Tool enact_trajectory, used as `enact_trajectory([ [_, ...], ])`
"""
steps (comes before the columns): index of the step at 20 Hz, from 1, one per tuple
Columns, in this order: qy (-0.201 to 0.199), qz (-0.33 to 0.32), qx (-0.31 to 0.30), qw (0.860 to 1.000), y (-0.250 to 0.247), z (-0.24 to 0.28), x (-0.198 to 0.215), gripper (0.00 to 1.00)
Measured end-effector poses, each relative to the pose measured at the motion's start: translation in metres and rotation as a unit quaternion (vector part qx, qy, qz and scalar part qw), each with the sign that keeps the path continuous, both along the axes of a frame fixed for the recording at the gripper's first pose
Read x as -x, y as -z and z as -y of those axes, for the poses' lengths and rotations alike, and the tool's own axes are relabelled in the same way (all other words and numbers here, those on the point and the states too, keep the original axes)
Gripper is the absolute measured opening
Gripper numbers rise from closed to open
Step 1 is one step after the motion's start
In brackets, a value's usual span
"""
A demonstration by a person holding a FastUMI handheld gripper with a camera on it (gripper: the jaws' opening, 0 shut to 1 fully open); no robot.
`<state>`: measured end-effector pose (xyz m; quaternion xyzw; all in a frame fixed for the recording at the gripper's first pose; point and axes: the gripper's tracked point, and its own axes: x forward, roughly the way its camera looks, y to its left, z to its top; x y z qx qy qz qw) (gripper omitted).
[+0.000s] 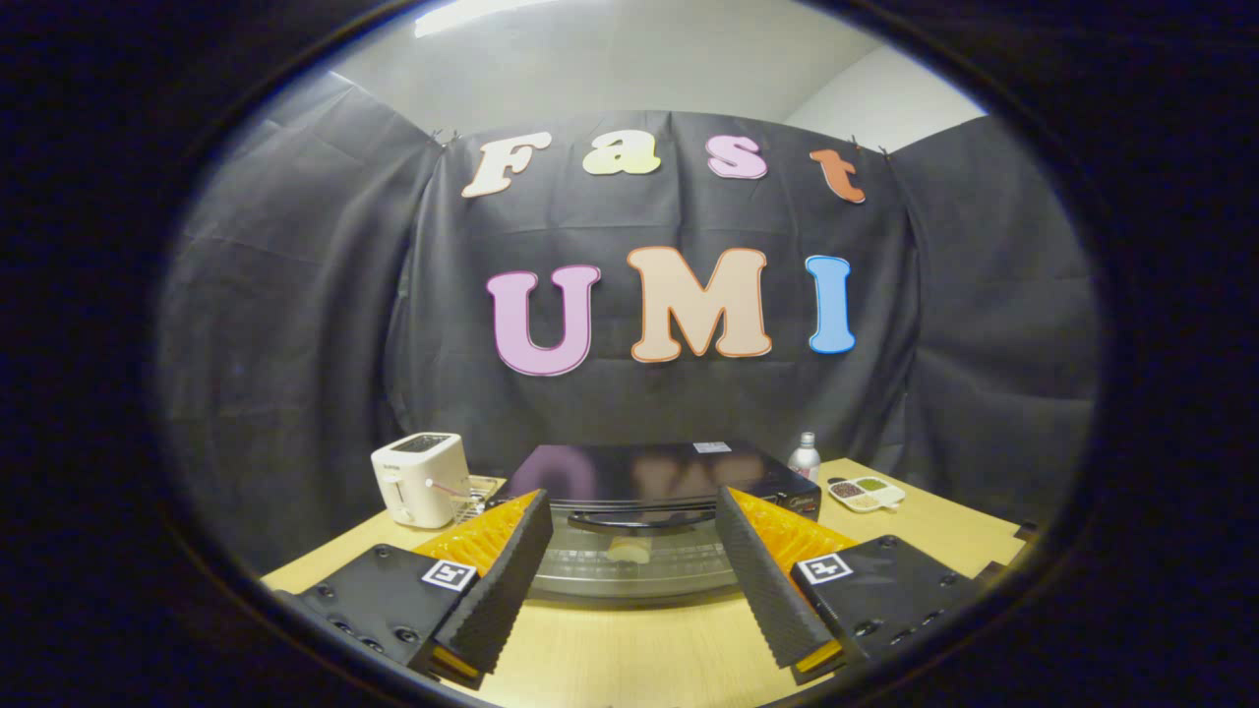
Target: Open the toaster oven, put the food inside, and close the toaster oven door.
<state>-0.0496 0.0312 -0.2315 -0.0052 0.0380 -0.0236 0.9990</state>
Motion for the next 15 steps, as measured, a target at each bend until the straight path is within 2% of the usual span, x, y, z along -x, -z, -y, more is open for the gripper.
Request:
enact_trajectory([
  [3,0.011,-0.003,0.010,1.000,-0.002,0.010,0.024,1.00],
  [6,0.013,-0.017,0.046,0.999,0.012,0.015,0.050,1.00],
  [8,0.001,-0.029,0.060,0.998,0.023,0.009,0.058,1.00],
  [11,-0.016,-0.034,0.059,0.998,0.031,-0.001,0.069,1.00],
  [15,-0.019,-0.034,0.050,0.998,0.036,-0.002,0.079,1.00],
])
